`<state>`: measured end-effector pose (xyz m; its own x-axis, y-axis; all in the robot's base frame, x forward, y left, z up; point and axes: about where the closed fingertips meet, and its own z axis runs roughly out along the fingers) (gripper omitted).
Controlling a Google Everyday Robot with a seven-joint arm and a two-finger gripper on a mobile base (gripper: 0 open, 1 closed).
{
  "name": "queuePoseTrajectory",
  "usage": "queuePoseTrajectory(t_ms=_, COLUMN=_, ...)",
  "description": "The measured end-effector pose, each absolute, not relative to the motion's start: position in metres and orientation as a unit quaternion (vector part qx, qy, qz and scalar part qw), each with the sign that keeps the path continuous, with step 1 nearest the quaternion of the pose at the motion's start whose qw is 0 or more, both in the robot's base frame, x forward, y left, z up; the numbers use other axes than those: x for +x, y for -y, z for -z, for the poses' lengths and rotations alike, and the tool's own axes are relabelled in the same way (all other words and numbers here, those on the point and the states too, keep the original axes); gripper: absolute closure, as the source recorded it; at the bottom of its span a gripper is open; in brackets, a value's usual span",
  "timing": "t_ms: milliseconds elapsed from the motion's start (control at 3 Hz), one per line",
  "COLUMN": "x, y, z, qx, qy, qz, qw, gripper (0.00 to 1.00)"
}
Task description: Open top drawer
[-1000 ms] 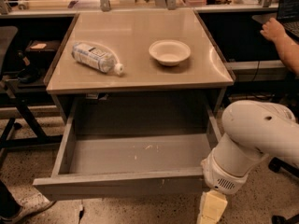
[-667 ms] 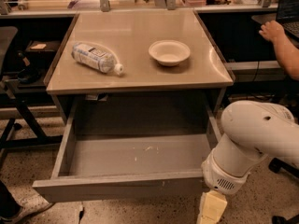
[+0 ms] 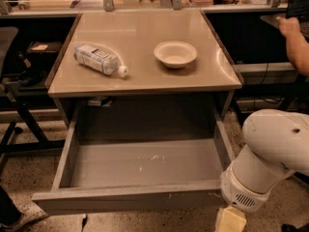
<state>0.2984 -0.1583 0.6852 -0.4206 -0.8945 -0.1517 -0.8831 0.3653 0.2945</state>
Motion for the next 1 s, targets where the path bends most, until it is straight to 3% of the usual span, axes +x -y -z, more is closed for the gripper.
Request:
queuePoseTrajectory(t_ms=667, x=0.309, y=0.154, z=-0.693, qx=0.540, qy=0.825, qz=0.165, qw=0.000, gripper=0.00)
queuePoseTrajectory(t_ms=1000, x=0.316, y=0.194, z=-0.747, qx=0.499, qy=0.853, qz=0.147, qw=-0.048, gripper=0.00)
